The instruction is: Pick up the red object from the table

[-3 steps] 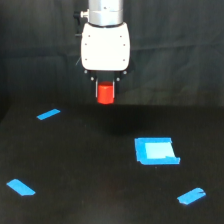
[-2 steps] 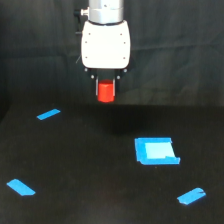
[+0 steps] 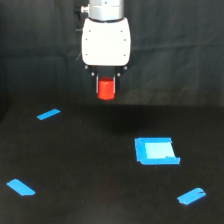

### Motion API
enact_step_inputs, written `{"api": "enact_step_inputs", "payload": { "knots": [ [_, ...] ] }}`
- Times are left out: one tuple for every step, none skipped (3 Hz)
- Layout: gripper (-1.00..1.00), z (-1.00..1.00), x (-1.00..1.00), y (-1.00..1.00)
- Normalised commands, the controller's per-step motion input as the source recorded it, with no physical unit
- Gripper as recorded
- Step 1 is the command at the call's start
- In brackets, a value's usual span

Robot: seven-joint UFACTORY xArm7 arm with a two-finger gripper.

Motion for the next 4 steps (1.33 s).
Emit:
{"api": "enact_step_inputs", "payload": {
  "knots": [
    [-0.97,0.10,0.09,0.02],
    [-0.97,0.12,0.06,0.01],
    [-1.00,0.04,0.05,0.02],
    [-1.00,-0.04,-0.07,-0.04]
  ]
}}
